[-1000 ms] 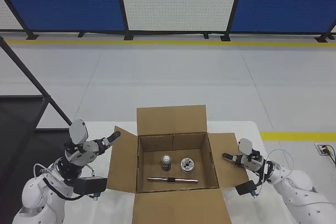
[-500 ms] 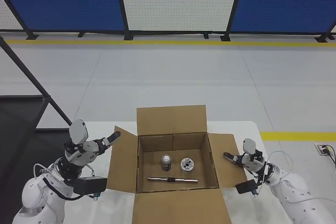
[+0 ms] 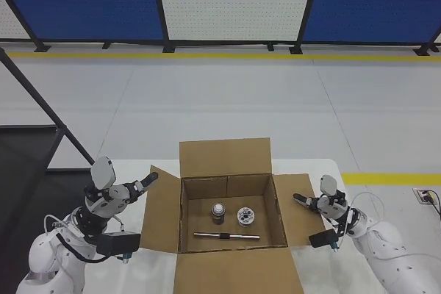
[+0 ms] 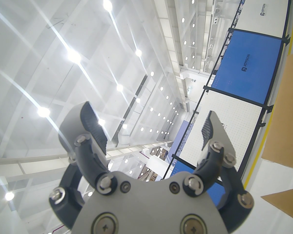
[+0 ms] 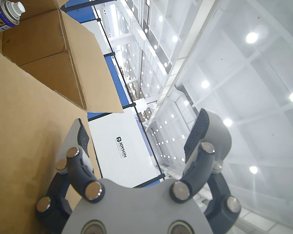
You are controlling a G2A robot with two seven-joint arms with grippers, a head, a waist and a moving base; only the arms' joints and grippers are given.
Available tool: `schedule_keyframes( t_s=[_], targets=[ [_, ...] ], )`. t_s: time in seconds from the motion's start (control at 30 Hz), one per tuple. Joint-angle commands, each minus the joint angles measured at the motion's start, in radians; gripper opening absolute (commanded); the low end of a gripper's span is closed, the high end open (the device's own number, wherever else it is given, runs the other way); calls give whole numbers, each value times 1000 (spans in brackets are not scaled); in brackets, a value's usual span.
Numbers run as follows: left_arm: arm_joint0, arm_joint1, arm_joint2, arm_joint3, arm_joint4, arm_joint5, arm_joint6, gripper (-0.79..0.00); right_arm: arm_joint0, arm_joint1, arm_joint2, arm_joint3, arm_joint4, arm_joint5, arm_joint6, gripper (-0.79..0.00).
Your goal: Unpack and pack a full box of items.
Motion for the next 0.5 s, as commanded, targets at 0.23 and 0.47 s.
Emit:
schedule_keyframes(
  t_s=[0.23, 0.47],
  targets=[
    [0, 0, 0, 0, 0, 0, 0, 0, 29, 47, 51, -204, -278, 14, 56, 0],
    [0, 0, 0, 0, 0, 0, 0, 0, 4, 92, 101, -471, -550, -98, 148, 0]
  ],
)
